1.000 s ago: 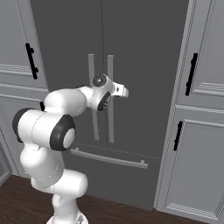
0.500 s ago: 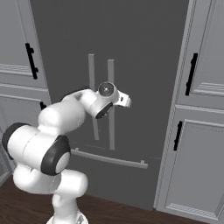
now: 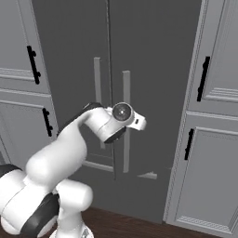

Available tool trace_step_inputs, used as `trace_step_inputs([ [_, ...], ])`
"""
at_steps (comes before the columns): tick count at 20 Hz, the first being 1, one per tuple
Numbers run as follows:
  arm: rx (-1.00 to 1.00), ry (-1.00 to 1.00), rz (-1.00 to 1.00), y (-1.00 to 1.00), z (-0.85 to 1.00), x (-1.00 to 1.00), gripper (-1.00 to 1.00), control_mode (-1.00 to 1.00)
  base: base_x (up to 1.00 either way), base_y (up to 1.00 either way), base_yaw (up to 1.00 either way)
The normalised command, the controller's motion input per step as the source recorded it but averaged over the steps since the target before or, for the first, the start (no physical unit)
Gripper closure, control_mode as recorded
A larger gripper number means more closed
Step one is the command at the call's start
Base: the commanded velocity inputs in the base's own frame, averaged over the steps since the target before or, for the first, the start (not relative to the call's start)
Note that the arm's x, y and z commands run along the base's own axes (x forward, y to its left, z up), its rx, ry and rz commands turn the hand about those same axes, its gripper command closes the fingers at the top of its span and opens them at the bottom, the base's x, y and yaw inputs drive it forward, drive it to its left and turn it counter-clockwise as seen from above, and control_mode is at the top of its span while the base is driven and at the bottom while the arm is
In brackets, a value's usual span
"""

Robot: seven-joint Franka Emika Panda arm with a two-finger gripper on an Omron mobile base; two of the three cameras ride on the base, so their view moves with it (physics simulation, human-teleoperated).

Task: Grab a lemon wedge from the fridge and one ice cube from the ice bowl, and put them in the glass of lemonade.

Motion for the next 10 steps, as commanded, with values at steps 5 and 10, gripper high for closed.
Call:
trace_step_inputs([
  [5, 0.04, 0.06, -0.11, -0.4, 0.28, -0.63, 1.0, -1.0, 0.0, 0.0, 0.0],
  [10, 0.05, 0.0, -0.13, -0.45, 0.19, -0.59, 1.0, -1.0, 0.0, 0.0, 0.0],
])
